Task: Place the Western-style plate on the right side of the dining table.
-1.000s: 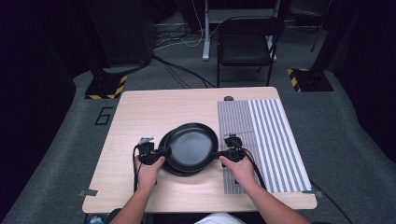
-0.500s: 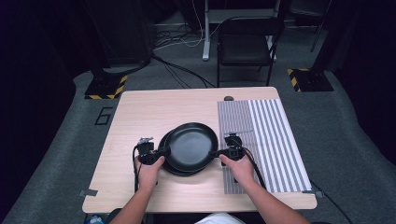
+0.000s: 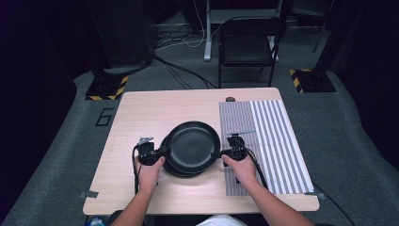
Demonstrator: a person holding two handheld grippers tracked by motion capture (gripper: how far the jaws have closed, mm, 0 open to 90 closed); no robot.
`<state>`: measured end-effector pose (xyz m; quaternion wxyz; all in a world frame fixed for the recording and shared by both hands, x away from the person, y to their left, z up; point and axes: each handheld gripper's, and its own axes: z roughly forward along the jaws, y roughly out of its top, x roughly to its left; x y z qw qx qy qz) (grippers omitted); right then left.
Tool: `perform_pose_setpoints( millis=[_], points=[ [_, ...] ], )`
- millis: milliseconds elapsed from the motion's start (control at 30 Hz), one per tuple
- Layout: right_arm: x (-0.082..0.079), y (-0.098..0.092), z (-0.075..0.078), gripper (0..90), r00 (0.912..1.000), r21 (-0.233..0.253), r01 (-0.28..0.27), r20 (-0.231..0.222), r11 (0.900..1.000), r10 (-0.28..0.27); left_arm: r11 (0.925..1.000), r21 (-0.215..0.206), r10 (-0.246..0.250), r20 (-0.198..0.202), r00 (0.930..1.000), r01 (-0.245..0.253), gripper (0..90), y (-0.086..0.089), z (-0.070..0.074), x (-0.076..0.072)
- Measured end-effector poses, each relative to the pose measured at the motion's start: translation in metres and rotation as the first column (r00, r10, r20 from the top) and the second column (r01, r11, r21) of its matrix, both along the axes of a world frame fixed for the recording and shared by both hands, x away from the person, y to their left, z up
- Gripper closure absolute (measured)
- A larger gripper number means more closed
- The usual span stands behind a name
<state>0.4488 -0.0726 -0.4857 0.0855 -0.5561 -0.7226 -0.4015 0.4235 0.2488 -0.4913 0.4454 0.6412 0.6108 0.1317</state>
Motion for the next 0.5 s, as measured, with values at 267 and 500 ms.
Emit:
perform_pose_setpoints(
  millis=[267, 500],
  points=[
    [0.001, -0.002, 0.001, 70.2, 0.9998, 0.028, -0.005, -0.018, 1.0, 0.005, 1.0, 0.005, -0.002, 0.004, 1.0, 0.002, 72.9, 0.001, 0.005, -0.001],
    [0.0, -0.002, 0.004, 70.6, 0.9995, 0.049, -0.004, -0.032, 0.999, 0.005, 0.9988, 0.048, -0.008, 0.031, 0.9995, 0.006, 72.6, -0.001, 0.013, -0.002]
  ],
)
